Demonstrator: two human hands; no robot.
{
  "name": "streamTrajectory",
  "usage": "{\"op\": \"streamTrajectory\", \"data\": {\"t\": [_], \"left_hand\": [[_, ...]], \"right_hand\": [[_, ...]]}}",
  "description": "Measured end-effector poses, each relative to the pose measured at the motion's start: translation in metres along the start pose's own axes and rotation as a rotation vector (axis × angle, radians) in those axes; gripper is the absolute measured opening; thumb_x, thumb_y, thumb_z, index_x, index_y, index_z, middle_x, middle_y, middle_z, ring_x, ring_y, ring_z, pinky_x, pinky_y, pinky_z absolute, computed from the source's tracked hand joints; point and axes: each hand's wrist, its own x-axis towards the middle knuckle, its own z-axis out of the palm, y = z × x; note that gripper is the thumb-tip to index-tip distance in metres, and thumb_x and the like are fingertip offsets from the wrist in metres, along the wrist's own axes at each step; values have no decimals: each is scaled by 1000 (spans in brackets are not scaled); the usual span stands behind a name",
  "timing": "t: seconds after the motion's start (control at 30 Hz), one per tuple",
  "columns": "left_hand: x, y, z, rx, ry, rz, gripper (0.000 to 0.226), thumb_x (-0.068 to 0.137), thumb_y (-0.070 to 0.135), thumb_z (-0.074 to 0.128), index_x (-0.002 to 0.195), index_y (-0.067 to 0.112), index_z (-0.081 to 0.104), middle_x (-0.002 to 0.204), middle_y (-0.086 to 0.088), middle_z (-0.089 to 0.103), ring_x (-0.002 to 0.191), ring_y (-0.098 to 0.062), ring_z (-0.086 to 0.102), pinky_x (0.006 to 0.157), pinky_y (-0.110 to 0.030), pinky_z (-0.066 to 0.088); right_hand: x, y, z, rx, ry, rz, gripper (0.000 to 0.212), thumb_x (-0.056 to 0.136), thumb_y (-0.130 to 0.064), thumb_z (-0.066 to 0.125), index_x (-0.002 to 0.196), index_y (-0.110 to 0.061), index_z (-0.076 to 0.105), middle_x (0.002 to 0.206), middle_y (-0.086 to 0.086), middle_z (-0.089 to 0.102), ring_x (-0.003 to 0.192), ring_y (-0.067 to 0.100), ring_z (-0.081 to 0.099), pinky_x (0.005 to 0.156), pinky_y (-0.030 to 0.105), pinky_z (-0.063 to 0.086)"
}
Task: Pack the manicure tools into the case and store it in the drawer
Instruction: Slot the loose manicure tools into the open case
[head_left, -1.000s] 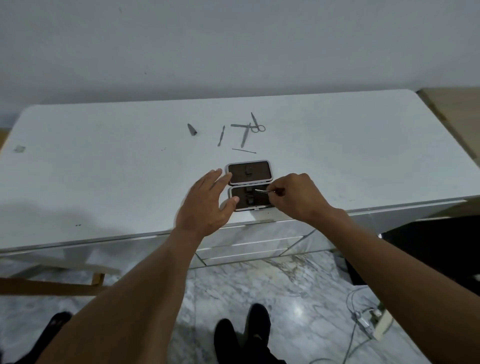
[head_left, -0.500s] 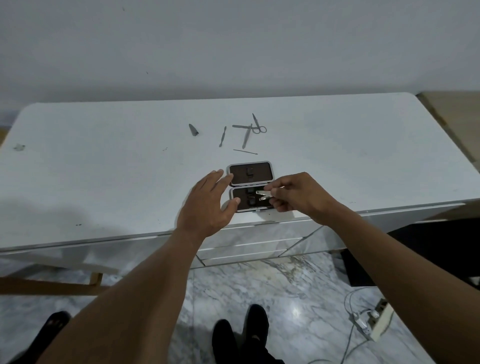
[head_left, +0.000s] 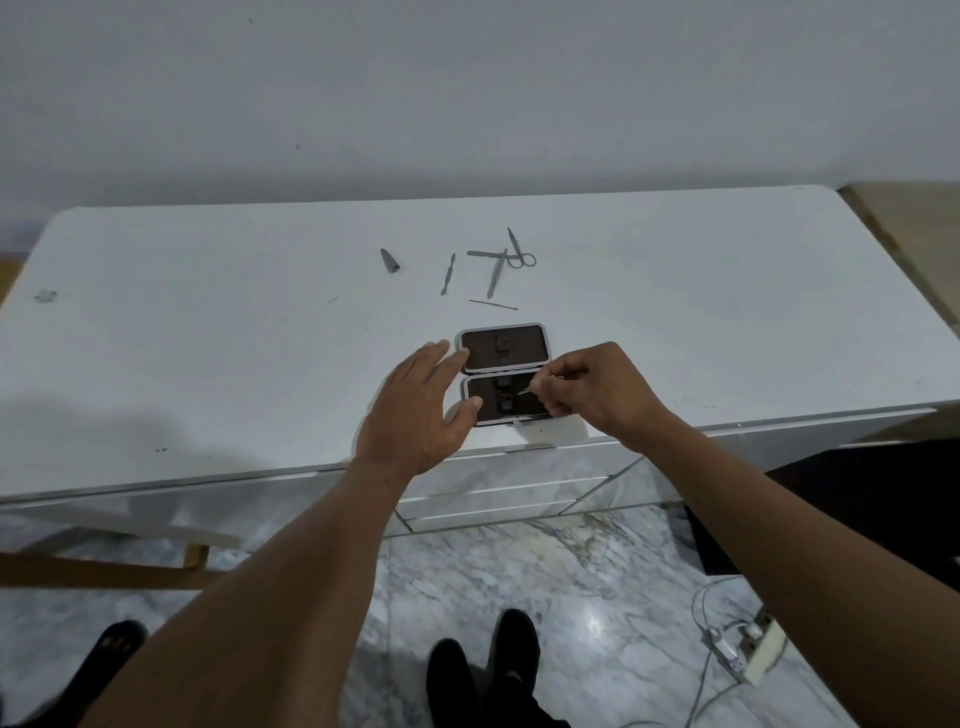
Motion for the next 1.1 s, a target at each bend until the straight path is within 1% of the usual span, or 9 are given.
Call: {"op": "streamTrajectory", "data": {"t": [0.17,0.33,0.43,0.5,0.6,0.67,0.8,0.93,1.1], "left_hand": [[0,1,0,1,4,-1,60,90,47,48,142,17,45,148,-7,44,139,-21,35,113,-36,30],[0,1,0,-2,5,-1,60,90,47,48,142,17,45,148,-7,44,139,-21,35,113,-36,30],[0,1,1,0,0,-5,60,90,49,46,142,18,44,148,-6,43,139,-20,34,114,-37,31],[0,1,1,2,-1,-7,60,91,49,44,143,19,44,149,-6,43,140,-20,34,114,-36,29],[0,1,0,-8,3,-8,60,91,49,45,143,18,44,149,-6,43,140,-20,34,114,-35,29],[0,1,0,-16,2,-5,59,92,48,45,143,18,44,149,-6,43,140,-20,34,114,-36,30],[0,1,0,-17,-3,-4,60,92,48,46,144,19,43,150,-6,42,140,-20,33,114,-36,29],[0,0,0,-8,-3,-3,60,91,47,49,144,20,43,150,-5,42,140,-19,32,114,-35,28],[0,1,-1,-16,5,-8,60,90,47,52,143,19,44,149,-5,43,140,-19,34,113,-35,29]], "right_hand": [[1,2,0,-9,10,-25,6,82,-17,74,80,-13,78,69,9,72,61,17,64,79,39,61],[3,1,0,-267,23,-78,14,80,-22,77,93,-18,78,80,-2,69,76,12,62,73,21,44],[4,1,-1,-407,-8,-120,20,82,-21,74,100,-16,77,86,-1,65,81,16,63,68,17,43],[5,2,-2,-538,-39,-211,17,83,-19,72,99,-15,77,87,4,65,82,23,64,65,22,46],[6,5,-3,-724,-85,-338,18,86,-16,65,100,-13,77,96,13,62,93,27,59,79,34,48],[4,6,-3,-776,-108,-377,20,86,-13,60,99,-13,76,99,11,62,94,27,59,78,35,49],[3,3,-2,-759,-110,-355,18,86,-14,63,99,-14,74,100,9,70,88,29,63,76,34,50],[5,1,-1,-738,-119,-338,20,85,-14,65,103,-16,74,102,9,71,93,30,63,79,34,50],[4,-1,3,-758,-160,-386,25,86,-8,58,105,-15,74,103,12,71,95,33,63,79,36,50]]}}
